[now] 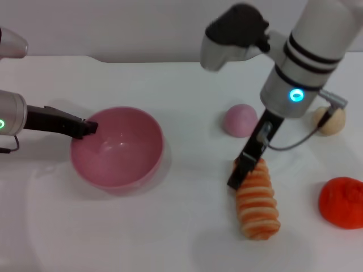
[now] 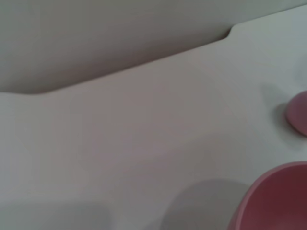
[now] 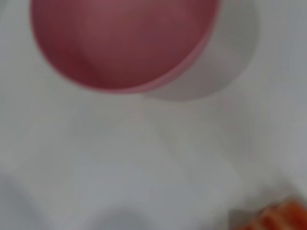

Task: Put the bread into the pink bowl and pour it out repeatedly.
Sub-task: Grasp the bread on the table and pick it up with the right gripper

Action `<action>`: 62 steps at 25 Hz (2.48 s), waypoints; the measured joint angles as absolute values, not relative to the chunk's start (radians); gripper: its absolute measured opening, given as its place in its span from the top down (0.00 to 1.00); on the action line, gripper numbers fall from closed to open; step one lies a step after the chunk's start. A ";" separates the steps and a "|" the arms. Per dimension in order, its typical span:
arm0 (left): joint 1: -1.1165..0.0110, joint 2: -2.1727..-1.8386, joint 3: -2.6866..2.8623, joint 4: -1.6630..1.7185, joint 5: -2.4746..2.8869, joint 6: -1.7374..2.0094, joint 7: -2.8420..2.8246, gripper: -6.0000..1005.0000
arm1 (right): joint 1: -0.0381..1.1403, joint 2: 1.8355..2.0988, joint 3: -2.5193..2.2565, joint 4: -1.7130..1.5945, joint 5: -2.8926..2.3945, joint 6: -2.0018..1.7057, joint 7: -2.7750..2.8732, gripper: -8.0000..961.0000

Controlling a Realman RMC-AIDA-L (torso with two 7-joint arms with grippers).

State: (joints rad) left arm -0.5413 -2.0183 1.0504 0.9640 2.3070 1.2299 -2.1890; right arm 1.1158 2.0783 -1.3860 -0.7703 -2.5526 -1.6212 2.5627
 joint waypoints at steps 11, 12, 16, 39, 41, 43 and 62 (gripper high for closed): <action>-0.508 -2.051 1.045 0.953 2.300 1.234 -2.184 0.95 | 0.984 2.080 -1.463 -0.767 -2.487 -1.620 2.528 0.34; -0.506 -2.052 1.046 0.952 2.299 1.233 -2.184 0.95 | 0.980 2.079 -1.464 -0.768 -2.487 -1.620 2.527 0.34; -0.496 -2.053 1.047 0.951 2.285 1.232 -2.184 0.95 | 0.974 2.077 -1.465 -0.771 -2.491 -1.614 2.524 0.34; -0.485 -2.054 1.051 0.939 2.278 1.246 -2.183 0.95 | 0.962 2.080 -1.534 -0.768 -2.554 -1.492 2.522 0.43; -0.486 -2.054 1.050 0.939 2.278 1.246 -2.183 0.95 | 0.960 2.080 -1.534 -0.768 -2.555 -1.481 2.522 0.46; -0.487 -2.054 1.050 0.939 2.278 1.245 -2.184 0.95 | 0.960 2.080 -1.538 -0.765 -2.557 -1.474 2.522 0.48; -0.492 -2.055 1.050 0.939 2.278 1.246 -2.194 0.95 | 0.944 2.076 -1.567 -0.762 -2.559 -1.434 2.499 0.71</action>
